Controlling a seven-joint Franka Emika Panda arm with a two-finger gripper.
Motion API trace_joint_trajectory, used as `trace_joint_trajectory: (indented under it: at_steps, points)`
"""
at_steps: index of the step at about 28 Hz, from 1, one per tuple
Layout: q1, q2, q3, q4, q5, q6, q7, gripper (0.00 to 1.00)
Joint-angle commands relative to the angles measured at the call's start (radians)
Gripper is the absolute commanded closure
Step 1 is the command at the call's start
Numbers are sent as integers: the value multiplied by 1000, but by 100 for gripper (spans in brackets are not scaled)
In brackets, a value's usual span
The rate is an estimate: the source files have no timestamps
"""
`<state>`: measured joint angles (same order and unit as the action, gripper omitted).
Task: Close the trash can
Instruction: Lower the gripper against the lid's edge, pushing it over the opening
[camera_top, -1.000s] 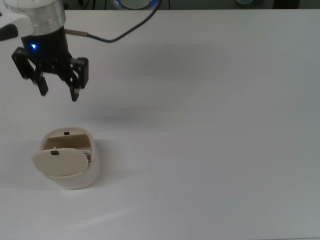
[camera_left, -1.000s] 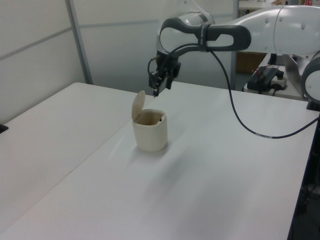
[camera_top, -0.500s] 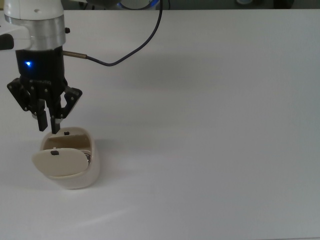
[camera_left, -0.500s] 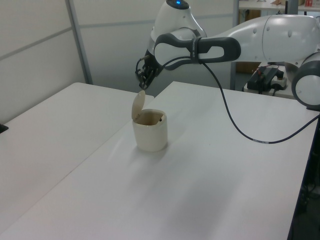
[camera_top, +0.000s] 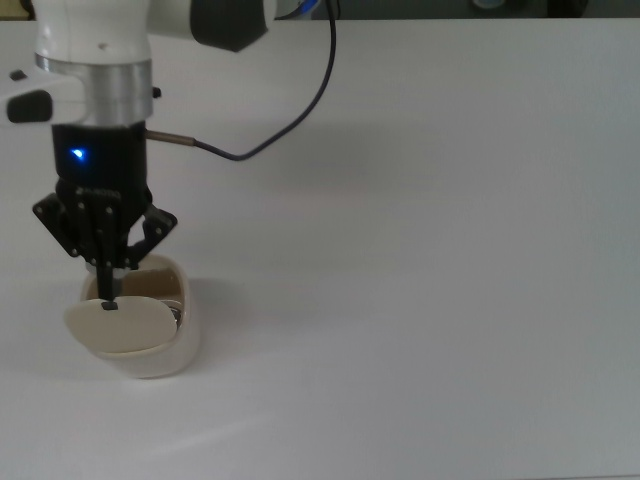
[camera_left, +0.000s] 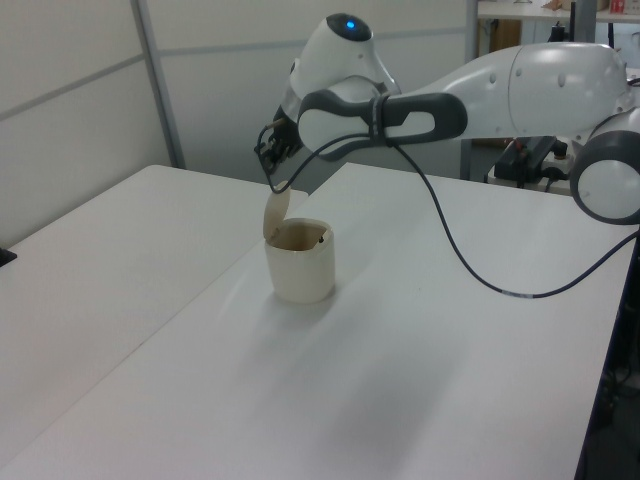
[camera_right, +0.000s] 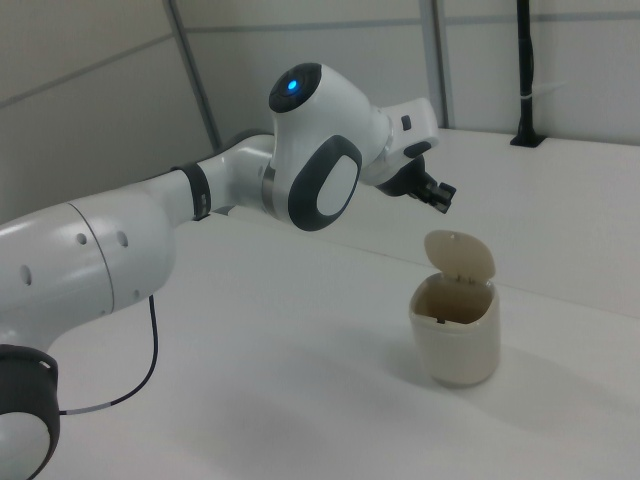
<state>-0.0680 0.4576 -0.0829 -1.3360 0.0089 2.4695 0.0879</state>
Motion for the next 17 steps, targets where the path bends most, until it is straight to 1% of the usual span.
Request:
trace_joint_trajectory:
  at_steps: [1, 6, 14, 17]
  points:
    - [14, 39, -11, 26, -46, 25, 44, 100]
    - [14, 64, -11, 28, -49, 29, 44, 100]
    - [13, 58, -11, 20, -52, 12, 36, 100]
    - [11, 58, -11, 18, -52, -21, 32, 100]
